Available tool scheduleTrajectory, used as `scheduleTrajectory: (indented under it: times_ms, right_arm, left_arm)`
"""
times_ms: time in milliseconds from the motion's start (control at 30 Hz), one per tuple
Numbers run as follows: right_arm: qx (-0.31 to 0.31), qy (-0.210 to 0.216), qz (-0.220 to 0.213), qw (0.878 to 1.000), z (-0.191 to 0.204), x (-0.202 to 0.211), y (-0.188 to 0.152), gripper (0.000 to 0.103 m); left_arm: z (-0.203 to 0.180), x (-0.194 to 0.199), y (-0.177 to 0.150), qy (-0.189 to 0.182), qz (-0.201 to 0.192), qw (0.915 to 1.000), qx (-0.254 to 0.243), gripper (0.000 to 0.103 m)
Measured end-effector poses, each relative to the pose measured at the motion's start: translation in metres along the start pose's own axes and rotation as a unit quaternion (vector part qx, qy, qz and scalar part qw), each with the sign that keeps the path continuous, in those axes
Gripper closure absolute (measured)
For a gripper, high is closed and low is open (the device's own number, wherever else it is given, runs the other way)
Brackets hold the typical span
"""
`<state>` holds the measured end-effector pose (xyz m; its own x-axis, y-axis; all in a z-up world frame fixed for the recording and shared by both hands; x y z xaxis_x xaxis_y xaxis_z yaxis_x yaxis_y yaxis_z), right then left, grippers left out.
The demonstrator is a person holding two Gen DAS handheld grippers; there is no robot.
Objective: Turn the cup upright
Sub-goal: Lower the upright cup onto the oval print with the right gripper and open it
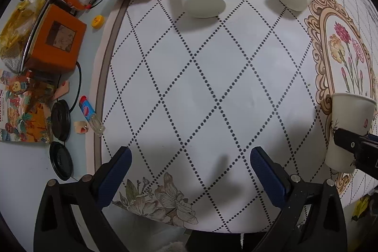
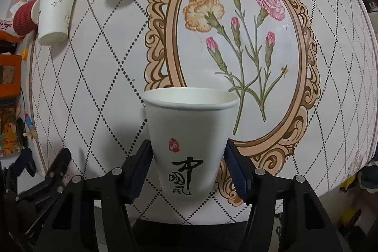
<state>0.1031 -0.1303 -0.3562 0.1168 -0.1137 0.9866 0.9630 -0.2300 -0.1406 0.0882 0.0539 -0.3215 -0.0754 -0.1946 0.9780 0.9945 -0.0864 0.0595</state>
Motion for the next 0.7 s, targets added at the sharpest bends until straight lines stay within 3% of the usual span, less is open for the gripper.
scheduleTrajectory:
  times_ms: [167,367,567,700]
  right_arm:
    - [-0.002,0.017,-0.015,1.0,-0.019,0.011,-0.004,0.041]
    - [-0.006,0.025,-0.106,0.994,-0.042,0.053,0.004,0.041]
    - [-0.006,0.001,-0.251,0.968,-0.049,0.071,0.024,0.041]
    - [0.004,-0.026,-0.312,0.95,-0.042,0.055,0.037,0.041]
  left_arm:
    - [-0.005,-0.001,0.001,-0.005,0.009,0.9999,-0.001,0.001]
    - [-0.011,-0.009,0.007,-0.021,0.035,0.9991,0.013,0.001]
    - [-0.022,-0.023,0.023,-0.037,0.05,0.9977,0.026,0.001]
    - [-0.032,-0.032,0.032,-0.028,0.045,0.9984,0.019,0.001]
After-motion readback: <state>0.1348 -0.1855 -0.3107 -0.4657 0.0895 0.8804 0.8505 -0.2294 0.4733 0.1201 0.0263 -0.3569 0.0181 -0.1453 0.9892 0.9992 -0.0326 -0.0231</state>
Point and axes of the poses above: each gripper's, at about its wrist camera, not at the fingertips, and x roughly against the way its jaws point, z to its left, y to its top, the point moved 1 cm from there along -x, roughly the way its jaws point, and after that the axes turned 1 degree about -x, right-handed, at the moved point
